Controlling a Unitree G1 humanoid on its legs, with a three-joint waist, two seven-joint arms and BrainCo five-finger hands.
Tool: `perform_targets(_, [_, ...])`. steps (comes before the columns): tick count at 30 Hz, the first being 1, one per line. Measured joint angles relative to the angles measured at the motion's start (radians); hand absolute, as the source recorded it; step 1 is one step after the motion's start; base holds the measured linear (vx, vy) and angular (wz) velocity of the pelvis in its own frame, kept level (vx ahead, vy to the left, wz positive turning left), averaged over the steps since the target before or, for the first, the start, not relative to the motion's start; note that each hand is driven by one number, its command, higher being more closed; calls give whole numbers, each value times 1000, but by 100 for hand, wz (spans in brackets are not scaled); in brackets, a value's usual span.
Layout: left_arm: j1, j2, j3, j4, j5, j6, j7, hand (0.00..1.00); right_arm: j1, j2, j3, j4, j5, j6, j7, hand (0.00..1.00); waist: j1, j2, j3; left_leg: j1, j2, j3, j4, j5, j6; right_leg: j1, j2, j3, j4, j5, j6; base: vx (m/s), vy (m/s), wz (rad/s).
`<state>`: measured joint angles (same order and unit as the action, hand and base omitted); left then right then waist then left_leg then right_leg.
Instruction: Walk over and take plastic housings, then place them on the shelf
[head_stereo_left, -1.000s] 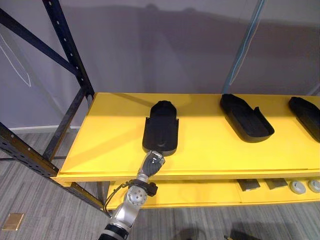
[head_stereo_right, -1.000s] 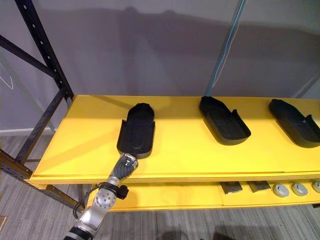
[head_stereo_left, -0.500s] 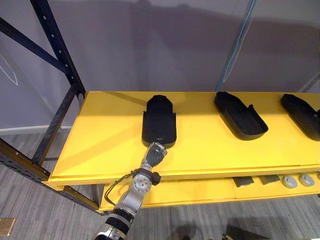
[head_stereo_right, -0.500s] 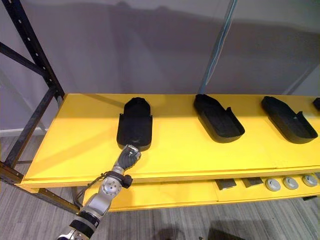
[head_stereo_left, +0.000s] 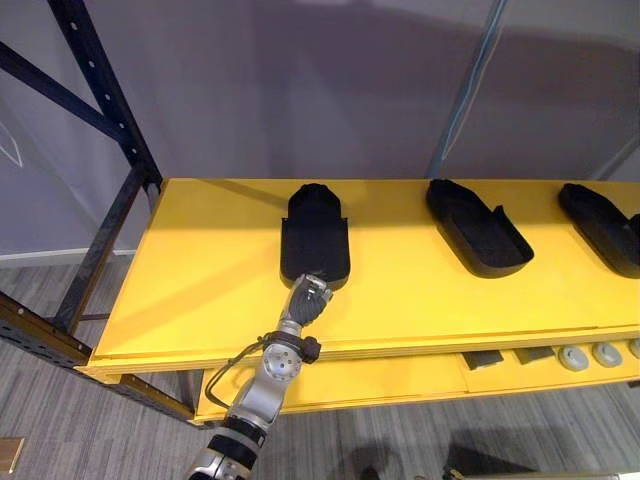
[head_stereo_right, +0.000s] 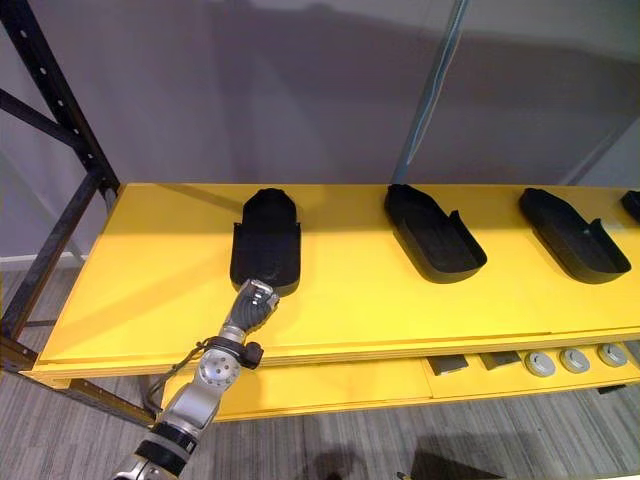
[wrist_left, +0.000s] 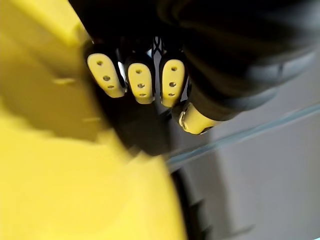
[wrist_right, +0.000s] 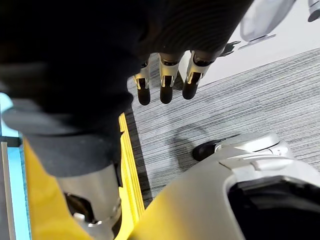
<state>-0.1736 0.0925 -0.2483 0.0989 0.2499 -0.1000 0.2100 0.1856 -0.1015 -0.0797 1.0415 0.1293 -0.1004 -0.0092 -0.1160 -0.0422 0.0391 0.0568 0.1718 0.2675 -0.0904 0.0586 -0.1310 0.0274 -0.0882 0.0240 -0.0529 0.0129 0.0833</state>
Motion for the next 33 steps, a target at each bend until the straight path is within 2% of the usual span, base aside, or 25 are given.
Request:
perform_targets(3, [40,2,70,-159,-54,-21,6,100,3,-2,0,5,0,0,0,0,11,1,2,-3,0,-24,0,3,2,7,-1,-12,11,-12,6,-29,-10,23])
perform_targets(5, [86,2,140,-289,-92,-56,27,100,8,-7,0,15,0,0,0,0,31,2,5,-6,0,-38,0,4,3,7,-1,-21,36,-34,9,-38,-16,25])
perform_targets(8, [176,-6,298,-435,-122,-109,73,100,10,-9,0,31,0,0,1,0,58,1,5,-3,-1,-63,2,4,3,8,-2,-42,74,-66,12,-1,-20,22])
perform_targets(10, [217,-15,399,-465,-154,-128,114,100,12,-7,-18,37,0,0,1,0,73,1,5,-4,-1,-75,3,4,3,11,-2,-51,81,-73,12,29,-15,19])
perform_targets(11, [241,-24,461,-464,-174,-131,140,100,15,-6,-24,39,0,0,1,0,82,1,5,-9,-1,-82,4,4,3,14,-2,-59,81,-75,11,31,-14,21])
perform_targets(13, [284,-34,519,-447,-195,-132,162,100,13,-2,-41,42,0,0,0,0,94,0,6,-11,-1,-89,4,4,3,17,-1,-60,81,-76,9,23,-8,16])
perform_targets(15, [330,-21,545,-329,-225,-129,173,100,12,-1,-44,36,0,0,1,0,109,-1,6,-3,0,-101,4,4,3,24,-1,-67,95,-83,-3,17,-7,16])
perform_targets(17, [359,-13,547,-201,-229,-107,161,100,5,0,-44,26,-4,0,1,0,110,-2,5,4,0,-104,4,4,3,25,0,-65,111,-89,-10,-27,1,7])
perform_targets(18, [377,-10,546,-124,-228,-81,132,0,3,2,-46,11,-5,0,1,0,109,-3,5,4,0,-103,4,4,3,23,-1,-64,114,-90,-12,-48,6,-2])
perform_targets(22, [426,-3,536,112,-229,-4,33,0,4,18,-66,-8,-21,4,2,0,107,-8,2,14,0,-93,3,6,5,21,-2,-60,122,-99,-14,-60,4,-8])
perform_targets(24, [435,-2,539,284,-227,38,-13,0,6,20,-78,-8,-22,19,6,0,107,-5,0,21,0,-80,2,6,5,6,-3,-49,142,-109,-7,-62,2,-14])
perform_targets(29, [426,-1,577,617,-225,78,-22,0,7,21,-79,-8,-22,30,10,0,103,-7,0,36,-1,-64,0,1,3,5,-3,-30,137,-110,-4,-30,13,-10])
perform_targets(33, [422,3,576,717,-221,81,-29,0,4,21,-87,-7,-22,37,8,0,101,-4,0,36,-2,-59,3,-6,2,7,-3,-27,129,-108,-1,14,12,-3])
